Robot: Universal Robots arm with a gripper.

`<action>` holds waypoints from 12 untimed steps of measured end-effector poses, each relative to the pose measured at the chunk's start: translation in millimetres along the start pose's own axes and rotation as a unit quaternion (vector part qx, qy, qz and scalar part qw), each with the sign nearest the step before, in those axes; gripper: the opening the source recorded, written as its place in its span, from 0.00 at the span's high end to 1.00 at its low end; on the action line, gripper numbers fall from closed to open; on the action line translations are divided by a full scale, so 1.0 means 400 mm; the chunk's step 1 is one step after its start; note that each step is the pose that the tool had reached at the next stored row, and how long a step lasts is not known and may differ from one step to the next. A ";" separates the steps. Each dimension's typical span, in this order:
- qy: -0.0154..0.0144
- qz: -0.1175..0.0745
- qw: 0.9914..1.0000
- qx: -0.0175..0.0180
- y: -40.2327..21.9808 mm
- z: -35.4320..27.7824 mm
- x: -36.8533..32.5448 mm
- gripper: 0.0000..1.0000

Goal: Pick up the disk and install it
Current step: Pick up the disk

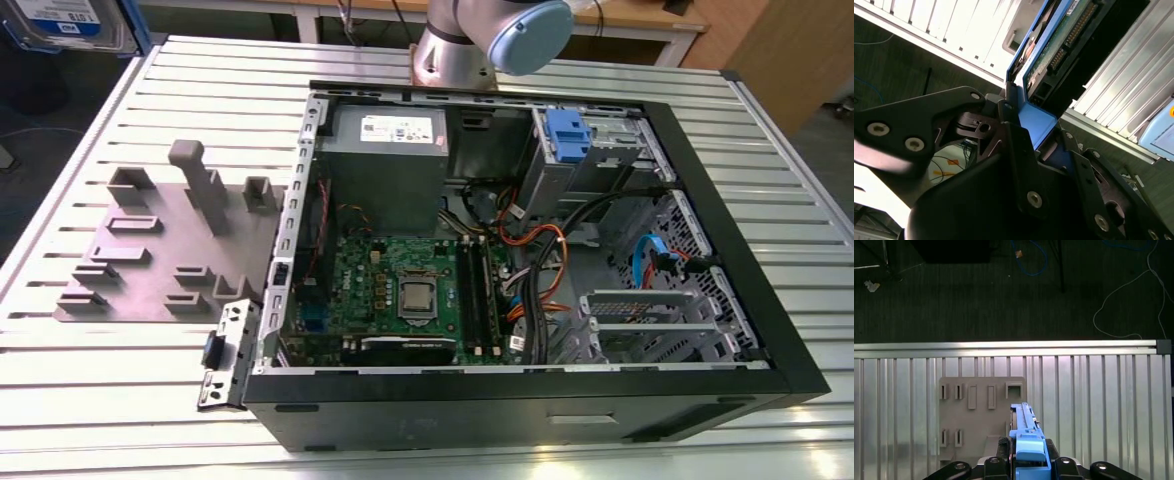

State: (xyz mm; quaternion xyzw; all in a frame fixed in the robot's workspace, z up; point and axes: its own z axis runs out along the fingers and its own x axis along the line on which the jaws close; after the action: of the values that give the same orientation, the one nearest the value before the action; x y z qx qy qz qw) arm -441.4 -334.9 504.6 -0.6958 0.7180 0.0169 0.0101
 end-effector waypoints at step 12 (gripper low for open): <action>0.000 0.000 1.000 0.000 0.000 -0.008 0.000 0.63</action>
State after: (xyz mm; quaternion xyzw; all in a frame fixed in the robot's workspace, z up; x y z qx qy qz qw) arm -441.3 -334.9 507.9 -0.6958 0.7180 0.0169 0.0102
